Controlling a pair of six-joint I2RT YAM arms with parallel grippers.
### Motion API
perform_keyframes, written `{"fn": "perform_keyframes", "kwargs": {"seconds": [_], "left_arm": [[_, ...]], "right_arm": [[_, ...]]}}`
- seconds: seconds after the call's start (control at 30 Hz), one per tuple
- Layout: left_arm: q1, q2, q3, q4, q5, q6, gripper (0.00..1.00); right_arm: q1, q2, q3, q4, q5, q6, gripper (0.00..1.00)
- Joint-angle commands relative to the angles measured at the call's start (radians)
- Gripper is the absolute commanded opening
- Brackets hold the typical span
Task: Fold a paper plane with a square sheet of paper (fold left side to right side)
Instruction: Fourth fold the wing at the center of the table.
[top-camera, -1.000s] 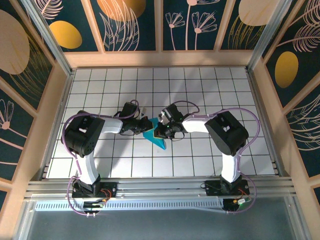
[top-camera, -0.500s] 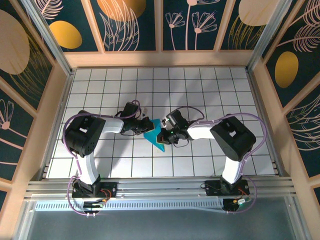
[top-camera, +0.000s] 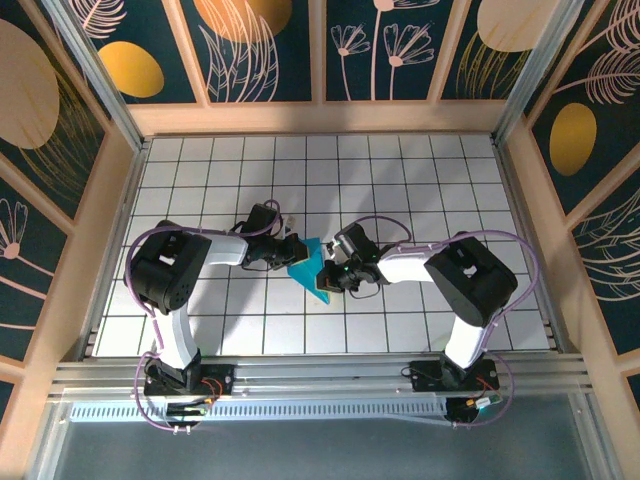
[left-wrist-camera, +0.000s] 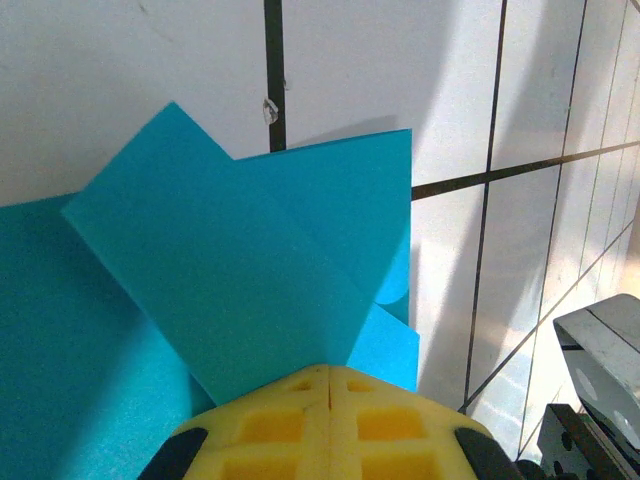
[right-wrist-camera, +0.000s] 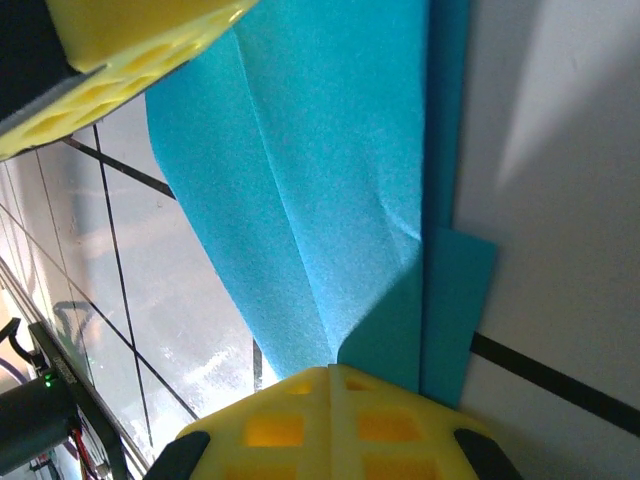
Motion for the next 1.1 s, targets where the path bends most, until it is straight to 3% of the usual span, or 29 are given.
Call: {"fn": "perform_keyframes", "kwargs": {"seconds": [0.0,1.07], "left_arm": [[0.01,0.06,-0.014,-0.088,-0.121,0.012,0.0],[0.009,0.063,-0.011,-0.097,-0.127,0.021,0.0]], "right_arm": [[0.032,-0.006,-0.058,-0.205,-0.006,0.012,0.0],[0.049,-0.069,-0.08,-0.25,0.016,0.015,0.0]]}}
